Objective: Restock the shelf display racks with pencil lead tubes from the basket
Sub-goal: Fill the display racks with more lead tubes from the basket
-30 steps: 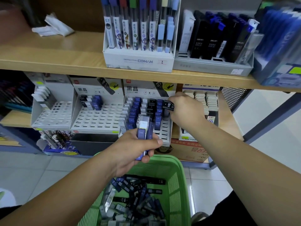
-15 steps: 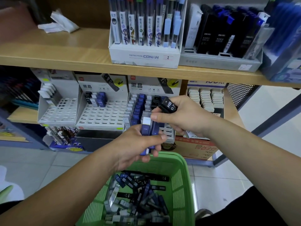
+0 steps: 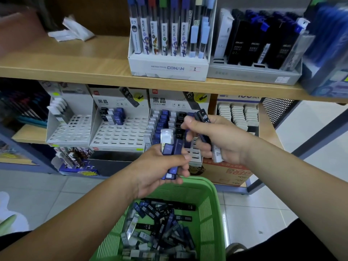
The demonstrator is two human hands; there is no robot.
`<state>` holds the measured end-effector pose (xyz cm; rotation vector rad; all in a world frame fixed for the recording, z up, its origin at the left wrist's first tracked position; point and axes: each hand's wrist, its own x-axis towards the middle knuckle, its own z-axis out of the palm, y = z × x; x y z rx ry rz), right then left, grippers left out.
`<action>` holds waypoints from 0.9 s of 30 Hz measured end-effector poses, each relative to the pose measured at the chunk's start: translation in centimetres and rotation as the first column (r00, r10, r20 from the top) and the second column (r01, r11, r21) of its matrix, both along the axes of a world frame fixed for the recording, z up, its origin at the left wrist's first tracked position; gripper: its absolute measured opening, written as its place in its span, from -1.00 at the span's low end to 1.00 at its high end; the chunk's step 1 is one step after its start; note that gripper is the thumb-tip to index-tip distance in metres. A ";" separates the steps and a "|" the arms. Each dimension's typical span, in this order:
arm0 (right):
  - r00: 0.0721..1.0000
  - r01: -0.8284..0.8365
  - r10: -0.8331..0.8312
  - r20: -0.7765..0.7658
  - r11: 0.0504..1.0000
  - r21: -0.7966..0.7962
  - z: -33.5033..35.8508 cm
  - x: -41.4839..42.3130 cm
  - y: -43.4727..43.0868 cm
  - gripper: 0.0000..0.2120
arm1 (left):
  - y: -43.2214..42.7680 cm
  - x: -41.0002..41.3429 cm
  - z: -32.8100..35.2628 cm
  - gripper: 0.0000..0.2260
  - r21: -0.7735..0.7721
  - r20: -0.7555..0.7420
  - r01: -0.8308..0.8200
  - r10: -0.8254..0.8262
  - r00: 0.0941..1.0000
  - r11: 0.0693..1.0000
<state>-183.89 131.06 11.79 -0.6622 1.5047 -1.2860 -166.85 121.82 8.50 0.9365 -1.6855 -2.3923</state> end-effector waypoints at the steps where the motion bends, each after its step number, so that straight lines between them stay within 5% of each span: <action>1: 0.996 0.036 -0.035 0.088 0.999 -0.010 -0.1 0.1 -0.1 -0.66 | 0.1 -0.1 -0.3 -0.90 -0.015 -0.001 -0.057 0.057 0.998 0.998; 5: 0.941 0.207 -0.192 0.277 0.978 -0.023 -0.7 0.9 -0.5 -0.71 | 1.4 -0.8 -1.2 -0.58 -0.037 -0.034 -0.186 0.185 0.982 0.982; 10: 0.883 0.318 -0.302 0.359 0.948 0.014 -1.4 1.6 -0.8 -0.70 | 2.9 -1.3 -1.4 -0.49 -0.106 -0.056 -0.175 0.169 0.984 0.979; 17: 0.818 0.309 -0.244 0.520 0.950 -0.040 -0.6 1.8 0.0 -0.74 | 2.9 -1.9 -1.5 -0.75 -0.185 -0.112 -0.285 0.268 0.957 0.941; 27: 0.815 0.305 -0.221 0.536 0.949 -0.073 -1.3 2.9 -0.2 -0.76 | 2.8 -1.9 -1.5 -0.68 -0.189 -0.169 -0.461 0.434 0.885 0.867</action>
